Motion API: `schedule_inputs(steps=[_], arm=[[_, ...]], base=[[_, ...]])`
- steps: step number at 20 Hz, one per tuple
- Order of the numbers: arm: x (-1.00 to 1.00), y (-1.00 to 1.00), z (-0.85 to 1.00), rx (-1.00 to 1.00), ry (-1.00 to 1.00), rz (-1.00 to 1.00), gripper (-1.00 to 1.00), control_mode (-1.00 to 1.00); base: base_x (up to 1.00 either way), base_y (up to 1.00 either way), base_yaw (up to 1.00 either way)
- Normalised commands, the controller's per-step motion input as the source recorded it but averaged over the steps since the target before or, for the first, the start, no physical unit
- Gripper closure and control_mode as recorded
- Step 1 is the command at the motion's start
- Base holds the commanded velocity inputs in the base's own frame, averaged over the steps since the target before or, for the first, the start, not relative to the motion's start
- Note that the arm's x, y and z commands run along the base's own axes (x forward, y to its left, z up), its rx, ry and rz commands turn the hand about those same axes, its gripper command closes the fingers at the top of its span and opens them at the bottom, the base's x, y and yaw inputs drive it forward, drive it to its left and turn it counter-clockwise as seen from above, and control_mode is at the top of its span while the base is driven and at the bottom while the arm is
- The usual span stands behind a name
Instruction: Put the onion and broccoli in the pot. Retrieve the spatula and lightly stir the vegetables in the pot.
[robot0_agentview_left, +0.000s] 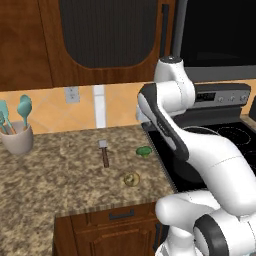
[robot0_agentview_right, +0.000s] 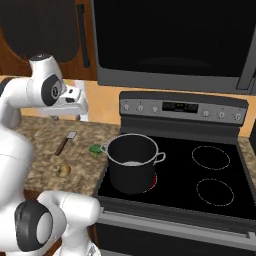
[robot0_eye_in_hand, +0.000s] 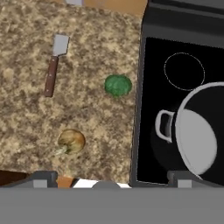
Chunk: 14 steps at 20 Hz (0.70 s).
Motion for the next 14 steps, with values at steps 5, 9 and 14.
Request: schedule_inputs(steps=[5, 9, 14], arm=[[-0.07, 0.66, -0.6, -0.17, 0.02, 0.0, -1.0, -1.0], [-0.16, 0.53, -0.74, -0.07, 0.01, 0.0, -1.0, -1.0], [-0.13, 0.34, -0.76, 0.0, 0.03, 0.0, -1.0, -1.0]], base=[[0.0, 0.0, 0.0], [0.0, 0.0, 0.0], [0.0, 0.0, 0.0]])
